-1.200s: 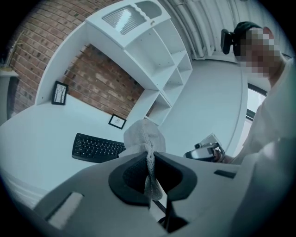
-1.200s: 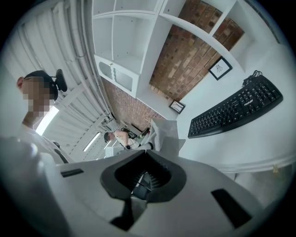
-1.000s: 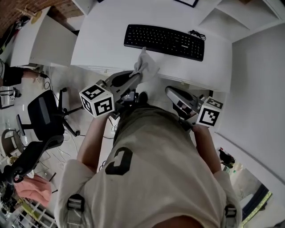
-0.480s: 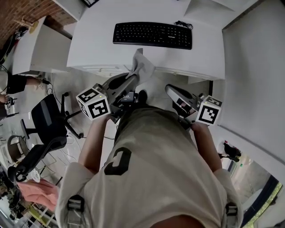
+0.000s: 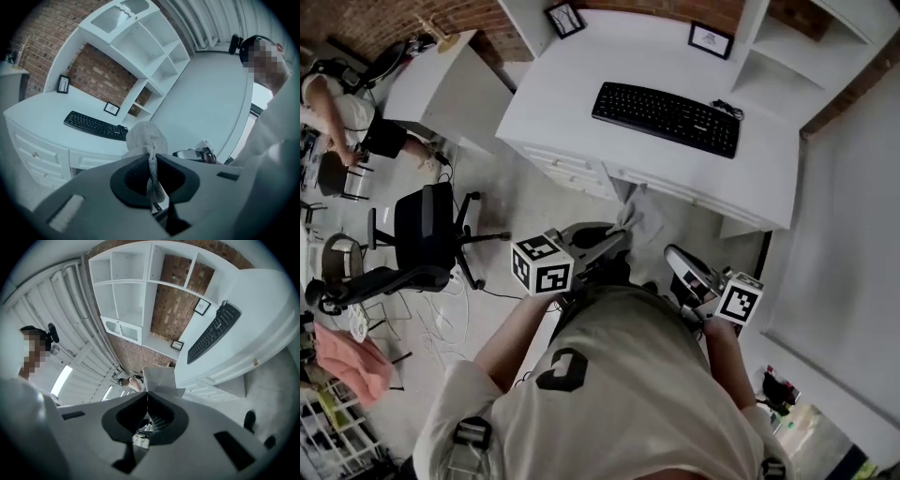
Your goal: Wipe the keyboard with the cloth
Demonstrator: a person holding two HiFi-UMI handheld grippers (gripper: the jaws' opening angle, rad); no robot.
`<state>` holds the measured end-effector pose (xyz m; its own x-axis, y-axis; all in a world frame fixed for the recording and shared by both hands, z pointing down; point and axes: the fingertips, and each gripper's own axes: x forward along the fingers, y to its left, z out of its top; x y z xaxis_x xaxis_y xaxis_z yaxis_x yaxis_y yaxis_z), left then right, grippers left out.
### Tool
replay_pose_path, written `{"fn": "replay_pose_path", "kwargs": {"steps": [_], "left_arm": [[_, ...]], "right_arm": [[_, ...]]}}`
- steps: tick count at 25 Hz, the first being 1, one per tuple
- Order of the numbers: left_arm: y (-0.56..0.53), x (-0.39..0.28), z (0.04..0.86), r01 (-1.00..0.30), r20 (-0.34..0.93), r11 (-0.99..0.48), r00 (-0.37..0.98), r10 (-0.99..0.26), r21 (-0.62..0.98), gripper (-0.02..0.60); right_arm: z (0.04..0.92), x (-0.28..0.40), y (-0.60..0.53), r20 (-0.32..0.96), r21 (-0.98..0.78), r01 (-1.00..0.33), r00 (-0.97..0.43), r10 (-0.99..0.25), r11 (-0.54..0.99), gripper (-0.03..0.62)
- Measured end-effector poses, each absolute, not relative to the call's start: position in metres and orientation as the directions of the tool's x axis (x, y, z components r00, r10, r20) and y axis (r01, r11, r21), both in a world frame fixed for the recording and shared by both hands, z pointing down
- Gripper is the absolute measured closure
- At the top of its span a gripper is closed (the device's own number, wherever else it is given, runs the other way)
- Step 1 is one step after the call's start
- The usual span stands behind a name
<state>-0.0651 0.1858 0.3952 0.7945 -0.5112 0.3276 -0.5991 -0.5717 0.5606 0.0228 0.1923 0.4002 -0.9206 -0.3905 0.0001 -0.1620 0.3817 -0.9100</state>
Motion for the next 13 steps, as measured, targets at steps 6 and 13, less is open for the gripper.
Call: {"fn": "replay_pose_path", "kwargs": {"steps": [6, 13], "left_arm": [[0.213, -0.099, 0.422, -0.704, 0.427, -0.481, 0.704, -0.567, 0.522, 0.558], [0.215, -0.158, 0.428, -0.757, 0.415, -0.440, 0.641, -0.646, 0.484, 0.558]], "right_arm": [[0.424, -0.027, 0.201, -0.019, -0.921, -0.071, -0.974, -0.227, 0.383, 0.589], [0.433, -0.084, 0.195, 0.004, -0.892, -0.090, -0.982, -0.191, 0.444, 0.589]]}}
